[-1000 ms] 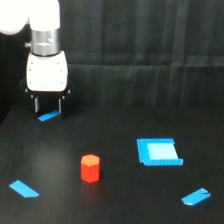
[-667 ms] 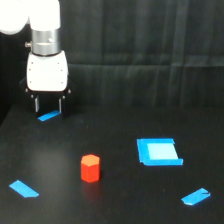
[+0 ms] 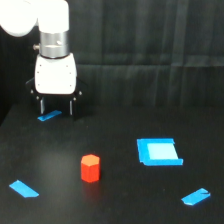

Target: Pick up the red object from the table

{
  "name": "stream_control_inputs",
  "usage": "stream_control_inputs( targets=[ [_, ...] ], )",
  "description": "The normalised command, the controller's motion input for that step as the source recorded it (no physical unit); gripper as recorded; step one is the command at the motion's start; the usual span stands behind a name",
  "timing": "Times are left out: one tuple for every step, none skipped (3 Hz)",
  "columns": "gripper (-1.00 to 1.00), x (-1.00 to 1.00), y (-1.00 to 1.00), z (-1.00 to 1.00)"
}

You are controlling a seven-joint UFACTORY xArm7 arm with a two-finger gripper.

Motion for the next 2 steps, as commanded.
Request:
stream_control_inputs(
  targets=[
    [0.96, 0.89, -0.61, -0.26],
    [1.00, 0.61, -0.68, 0.02]
  ],
)
